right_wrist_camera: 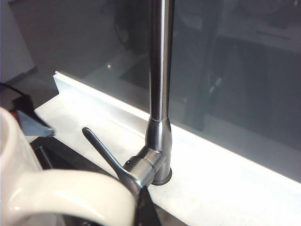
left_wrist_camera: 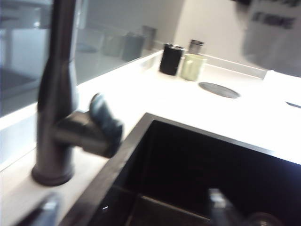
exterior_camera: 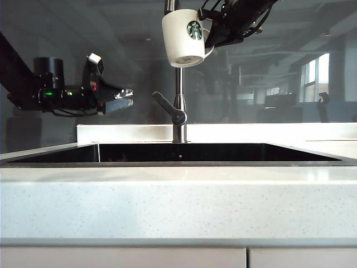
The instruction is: Pick up the mug next to the sink, go to the faucet to get some water, pour the water into the sink, and finally put the mug back to its place.
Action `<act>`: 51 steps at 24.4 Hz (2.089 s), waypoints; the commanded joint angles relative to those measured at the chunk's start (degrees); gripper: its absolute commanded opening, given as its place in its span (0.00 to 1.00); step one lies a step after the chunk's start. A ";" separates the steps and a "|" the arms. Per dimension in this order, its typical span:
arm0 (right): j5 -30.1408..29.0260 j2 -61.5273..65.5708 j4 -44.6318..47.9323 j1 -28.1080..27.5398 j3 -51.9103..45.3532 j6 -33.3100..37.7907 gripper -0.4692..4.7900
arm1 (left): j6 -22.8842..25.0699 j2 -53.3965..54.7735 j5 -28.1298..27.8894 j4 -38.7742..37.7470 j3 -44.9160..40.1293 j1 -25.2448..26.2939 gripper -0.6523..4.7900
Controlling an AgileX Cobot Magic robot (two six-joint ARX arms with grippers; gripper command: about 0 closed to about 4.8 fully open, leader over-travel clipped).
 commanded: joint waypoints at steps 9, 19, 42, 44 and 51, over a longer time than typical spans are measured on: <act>-3.04 -2.71 -1.70 -4.83 0.81 -2.99 0.07 | -38.82 -1.44 7.28 48.70 0.02 1.44 0.11; 0.92 -3.10 -6.49 -6.03 0.81 -12.37 0.07 | -40.37 -1.53 6.40 48.72 0.02 1.31 0.11; 16.98 -4.31 -11.47 -4.09 0.92 -34.45 0.07 | -40.65 -1.53 6.36 48.72 0.02 1.44 0.11; 18.38 -4.35 -11.61 -3.34 0.92 -36.52 0.07 | -40.68 -1.53 6.36 48.70 0.02 1.42 0.11; 22.97 -4.44 -12.20 -1.31 0.92 -42.62 0.07 | -40.96 -1.53 6.12 48.72 0.02 1.40 0.11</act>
